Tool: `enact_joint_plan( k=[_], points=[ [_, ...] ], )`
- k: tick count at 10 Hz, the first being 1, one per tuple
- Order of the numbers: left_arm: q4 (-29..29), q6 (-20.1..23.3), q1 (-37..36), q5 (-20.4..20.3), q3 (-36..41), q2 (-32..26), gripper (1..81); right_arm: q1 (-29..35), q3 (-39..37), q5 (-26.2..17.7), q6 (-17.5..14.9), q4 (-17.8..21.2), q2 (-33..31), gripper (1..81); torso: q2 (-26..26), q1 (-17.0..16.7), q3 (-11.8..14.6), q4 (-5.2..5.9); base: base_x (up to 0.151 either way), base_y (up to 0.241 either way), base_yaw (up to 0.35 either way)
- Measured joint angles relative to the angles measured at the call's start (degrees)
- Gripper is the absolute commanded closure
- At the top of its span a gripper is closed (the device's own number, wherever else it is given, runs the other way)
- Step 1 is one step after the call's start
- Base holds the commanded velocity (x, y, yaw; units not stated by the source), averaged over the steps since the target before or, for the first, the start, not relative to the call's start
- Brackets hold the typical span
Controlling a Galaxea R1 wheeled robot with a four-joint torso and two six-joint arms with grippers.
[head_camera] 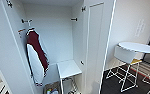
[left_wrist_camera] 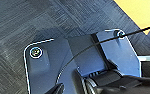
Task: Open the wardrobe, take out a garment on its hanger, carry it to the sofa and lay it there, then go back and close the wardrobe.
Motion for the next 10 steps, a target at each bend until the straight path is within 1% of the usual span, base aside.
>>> enact_joint_plan(
  k=[6, 10],
  points=[
    [0.0, 0.0, 0.2, 0.13, -0.06, 0.37, 1.0, -0.22, 0.0, -0.05, 0.0, -0.01, 0.09, 1.0, 0.0, 0.0, 0.02, 0.0, 0.0, 0.0, 0.324],
    [0.0, 0.0, 0.18, 0.05, -0.11, 0.5, 1.0, -0.2, 0.0, -0.06, -0.02, -0.01, 0.04, 1.0, 0.0, 0.02, 0.02, 0.0, 0.0, 0.0, 0.276]
  ],
)
